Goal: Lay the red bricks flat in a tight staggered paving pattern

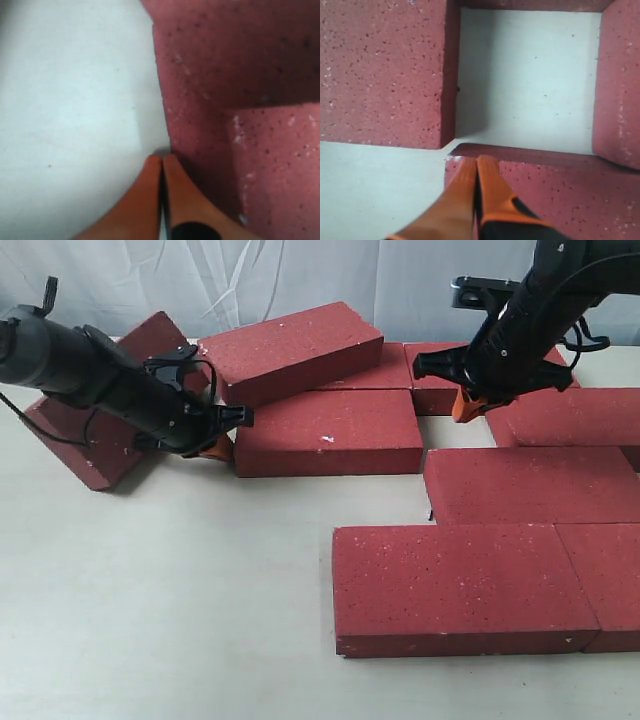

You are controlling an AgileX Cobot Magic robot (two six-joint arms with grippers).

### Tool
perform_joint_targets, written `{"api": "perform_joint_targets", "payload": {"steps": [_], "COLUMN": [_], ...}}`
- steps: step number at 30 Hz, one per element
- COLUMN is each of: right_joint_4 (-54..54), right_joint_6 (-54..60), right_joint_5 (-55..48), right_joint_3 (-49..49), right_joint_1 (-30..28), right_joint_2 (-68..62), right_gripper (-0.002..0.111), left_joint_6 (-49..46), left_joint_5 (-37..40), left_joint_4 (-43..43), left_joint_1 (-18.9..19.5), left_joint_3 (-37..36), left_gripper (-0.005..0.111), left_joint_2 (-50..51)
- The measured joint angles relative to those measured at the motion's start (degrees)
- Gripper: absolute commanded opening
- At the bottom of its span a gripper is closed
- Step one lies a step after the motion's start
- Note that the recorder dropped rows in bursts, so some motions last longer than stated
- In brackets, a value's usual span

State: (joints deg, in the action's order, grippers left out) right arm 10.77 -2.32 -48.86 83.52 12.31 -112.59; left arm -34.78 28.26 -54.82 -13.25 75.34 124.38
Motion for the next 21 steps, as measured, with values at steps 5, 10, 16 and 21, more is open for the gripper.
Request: {"api": "perform_joint_targets", "payload": {"steps": [5, 10, 16, 21], "right_joint_4": [2.29, 3.35, 3.47, 3.9], "right_joint_6": [1.31, 2.32, 2.32, 2.32], "right_joint_5": [0.42, 0.42, 0.42, 0.22], "right_joint_3": [0.0, 0.0, 0.0, 0.0], "right_joint_1": [0.0, 0.0, 0.0, 0.0], "right_joint_2": [0.0, 0.0, 0.0, 0.0], "right_gripper": [-0.001, -0.001, -0.001, -0.001], "left_joint_6": [-2.59, -5.38, -6.01, -10.69], "left_joint_5": [0.0, 0.0, 0.92, 2.53], "left_joint_4": [-2.15, -3.83, -4.45, -7.39], "left_joint_1": [-0.42, -1.92, -2.19, -2.19], "left_joint_3": [-0.1, -0.1, -0.1, -0.1], "left_gripper": [0.0, 0.0, 0.0, 0.0], "left_joint_2": [0.24, 0.37, 0.37, 0.37]}}
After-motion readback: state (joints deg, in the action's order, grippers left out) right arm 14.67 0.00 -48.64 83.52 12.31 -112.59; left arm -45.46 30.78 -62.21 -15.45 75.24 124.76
